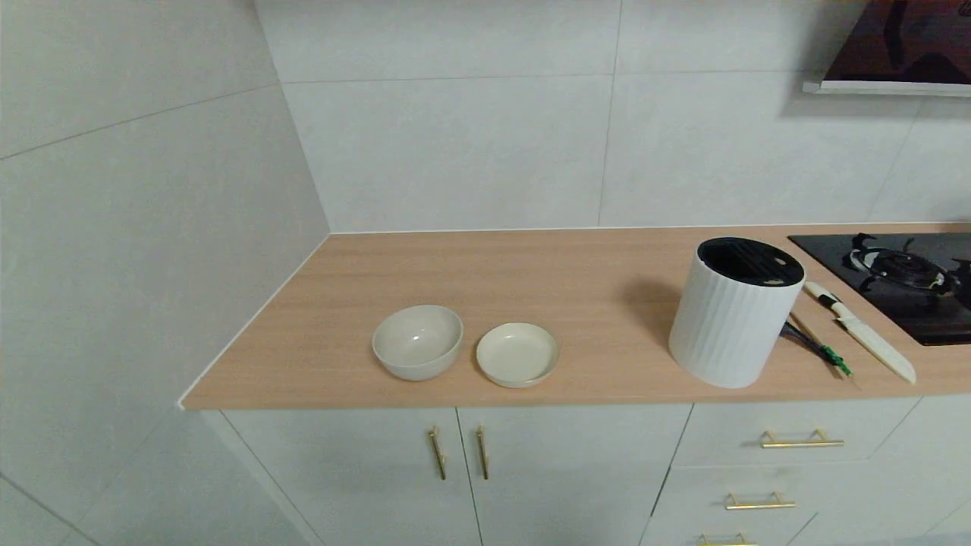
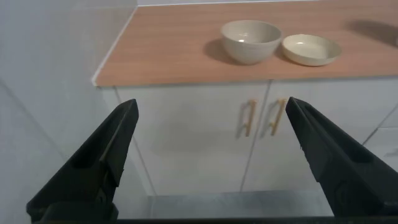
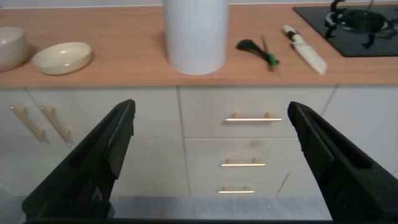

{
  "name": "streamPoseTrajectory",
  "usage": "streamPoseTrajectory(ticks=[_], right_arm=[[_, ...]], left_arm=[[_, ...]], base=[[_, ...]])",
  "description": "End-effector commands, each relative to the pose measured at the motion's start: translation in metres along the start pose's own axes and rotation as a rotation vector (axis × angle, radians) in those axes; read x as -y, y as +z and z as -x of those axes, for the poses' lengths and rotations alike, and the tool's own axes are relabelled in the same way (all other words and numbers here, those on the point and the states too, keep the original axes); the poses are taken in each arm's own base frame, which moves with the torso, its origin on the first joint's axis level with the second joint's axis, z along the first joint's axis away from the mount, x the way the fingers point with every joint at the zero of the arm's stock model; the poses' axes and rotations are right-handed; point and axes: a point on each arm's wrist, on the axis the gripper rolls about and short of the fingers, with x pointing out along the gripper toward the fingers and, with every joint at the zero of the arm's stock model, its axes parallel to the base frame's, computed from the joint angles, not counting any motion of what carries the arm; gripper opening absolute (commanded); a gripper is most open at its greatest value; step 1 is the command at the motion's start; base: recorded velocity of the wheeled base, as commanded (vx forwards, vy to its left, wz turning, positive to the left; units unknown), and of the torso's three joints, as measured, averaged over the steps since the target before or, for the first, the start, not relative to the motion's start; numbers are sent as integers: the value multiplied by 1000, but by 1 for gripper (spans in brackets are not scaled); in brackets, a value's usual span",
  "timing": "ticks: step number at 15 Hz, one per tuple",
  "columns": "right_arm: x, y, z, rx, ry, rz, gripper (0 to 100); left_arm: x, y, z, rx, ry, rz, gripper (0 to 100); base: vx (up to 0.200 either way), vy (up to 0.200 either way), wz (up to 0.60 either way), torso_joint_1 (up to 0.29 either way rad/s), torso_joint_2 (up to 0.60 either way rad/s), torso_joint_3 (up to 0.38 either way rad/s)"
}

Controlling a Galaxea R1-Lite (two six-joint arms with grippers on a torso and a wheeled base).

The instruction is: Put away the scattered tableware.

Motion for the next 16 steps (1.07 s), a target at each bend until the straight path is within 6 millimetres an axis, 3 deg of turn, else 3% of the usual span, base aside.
streamPoseTrajectory(ticks=[1, 8, 16], right_arm=[[0, 0, 0, -1, 1, 0, 100], [0, 0, 0, 0, 1, -1, 100], [0, 0, 0, 0, 1, -1, 100]], left_arm=[[0, 0, 0, -2, 1, 0, 100], [0, 0, 0, -2, 1, 0, 100], [0, 0, 0, -2, 1, -2, 100]], base=[[0, 200, 0, 2, 7, 2], [0, 200, 0, 4, 3, 2], [0, 0, 0, 0, 0, 0]])
